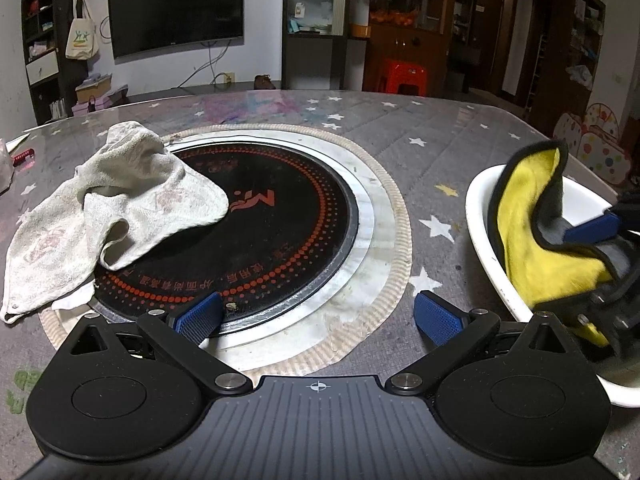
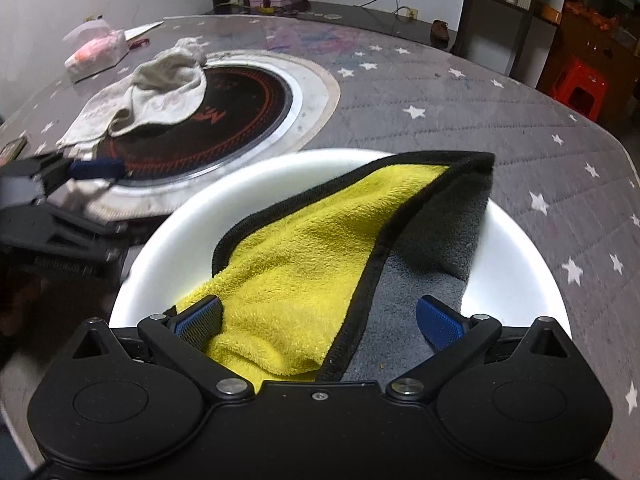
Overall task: Clean bowl
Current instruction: 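Open the left gripper off the rim while the right gripper keeps wiping inside the bowl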
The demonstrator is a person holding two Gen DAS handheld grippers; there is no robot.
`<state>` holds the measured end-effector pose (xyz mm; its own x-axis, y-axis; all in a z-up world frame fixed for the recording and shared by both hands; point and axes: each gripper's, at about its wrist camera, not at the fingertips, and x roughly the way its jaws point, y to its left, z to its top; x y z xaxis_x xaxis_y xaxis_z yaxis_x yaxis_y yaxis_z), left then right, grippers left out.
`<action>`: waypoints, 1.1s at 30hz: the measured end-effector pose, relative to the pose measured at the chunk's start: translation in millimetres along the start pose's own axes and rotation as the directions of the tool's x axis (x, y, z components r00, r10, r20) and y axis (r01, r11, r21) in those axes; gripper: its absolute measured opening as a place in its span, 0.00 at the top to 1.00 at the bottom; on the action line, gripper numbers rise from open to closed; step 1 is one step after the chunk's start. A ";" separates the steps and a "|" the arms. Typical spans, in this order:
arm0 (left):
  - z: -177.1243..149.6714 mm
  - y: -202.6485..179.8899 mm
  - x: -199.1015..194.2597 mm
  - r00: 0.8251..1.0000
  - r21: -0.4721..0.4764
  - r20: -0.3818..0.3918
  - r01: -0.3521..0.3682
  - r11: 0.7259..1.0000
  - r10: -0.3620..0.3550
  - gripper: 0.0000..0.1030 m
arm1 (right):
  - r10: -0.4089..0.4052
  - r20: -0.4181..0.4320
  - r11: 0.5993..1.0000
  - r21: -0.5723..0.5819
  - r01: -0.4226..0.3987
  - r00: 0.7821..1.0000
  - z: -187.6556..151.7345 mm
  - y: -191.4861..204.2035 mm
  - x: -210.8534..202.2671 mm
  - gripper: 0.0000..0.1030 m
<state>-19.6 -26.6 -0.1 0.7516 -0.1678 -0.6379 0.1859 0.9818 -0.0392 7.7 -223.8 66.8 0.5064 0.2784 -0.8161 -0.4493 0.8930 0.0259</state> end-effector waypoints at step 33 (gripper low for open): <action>0.3 -0.6 -0.3 1.000 -0.001 0.001 0.001 1.000 -0.001 0.00 | -0.003 -0.069 1.000 -0.014 0.002 0.998 -23.8 -4.4 -22.1 0.00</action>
<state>-19.7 -27.2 0.4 0.7519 -0.1688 -0.6373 0.1860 0.9817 -0.0406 -19.0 -242.3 71.0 0.4555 0.2507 -0.8542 -0.4588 0.8884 0.0162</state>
